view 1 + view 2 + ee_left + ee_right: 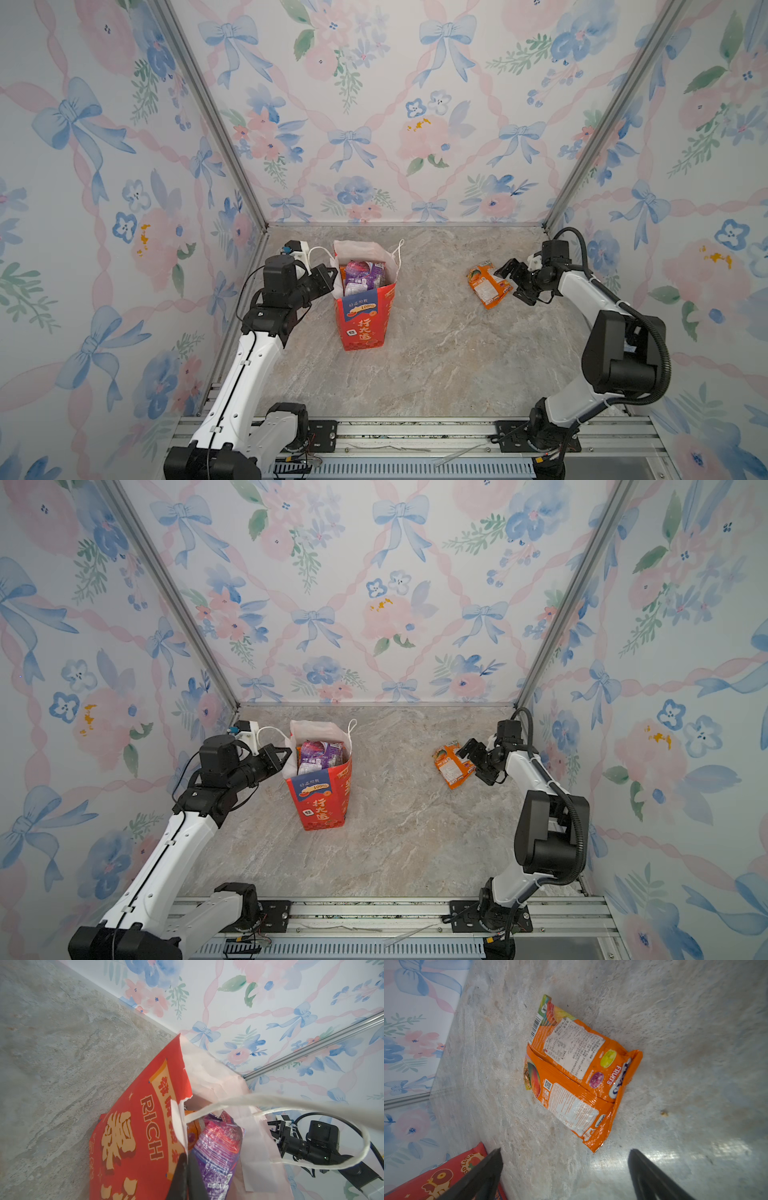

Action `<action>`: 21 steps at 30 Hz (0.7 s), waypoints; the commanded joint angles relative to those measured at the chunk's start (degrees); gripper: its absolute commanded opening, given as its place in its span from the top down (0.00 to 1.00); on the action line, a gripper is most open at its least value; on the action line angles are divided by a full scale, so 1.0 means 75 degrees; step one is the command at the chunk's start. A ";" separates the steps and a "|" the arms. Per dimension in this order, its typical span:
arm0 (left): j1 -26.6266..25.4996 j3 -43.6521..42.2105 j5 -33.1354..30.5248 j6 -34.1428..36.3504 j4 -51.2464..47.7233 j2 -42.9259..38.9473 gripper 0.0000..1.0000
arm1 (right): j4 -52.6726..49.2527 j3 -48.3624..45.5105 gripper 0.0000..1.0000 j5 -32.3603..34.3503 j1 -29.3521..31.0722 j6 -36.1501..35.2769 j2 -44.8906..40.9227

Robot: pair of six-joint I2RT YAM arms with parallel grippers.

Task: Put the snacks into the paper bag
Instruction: 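Lower the right gripper onto the small orange fruit candy packet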

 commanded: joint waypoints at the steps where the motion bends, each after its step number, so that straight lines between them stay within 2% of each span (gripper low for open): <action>1: 0.0034 -0.0034 0.0522 -0.0144 0.0328 0.0039 1.00 | 0.0017 -0.0153 0.04 -0.0073 -0.0034 -0.0048 -0.0028; 9: 0.0139 -0.0288 0.1373 -0.0604 0.1141 0.0206 1.00 | -0.0023 -0.0174 0.04 -0.0030 -0.0039 -0.0083 -0.0031; 21: 0.0151 -0.0373 0.1588 -0.0759 0.1559 0.0524 1.00 | -0.0217 -0.0285 0.03 0.0097 -0.0159 -0.0218 -0.0023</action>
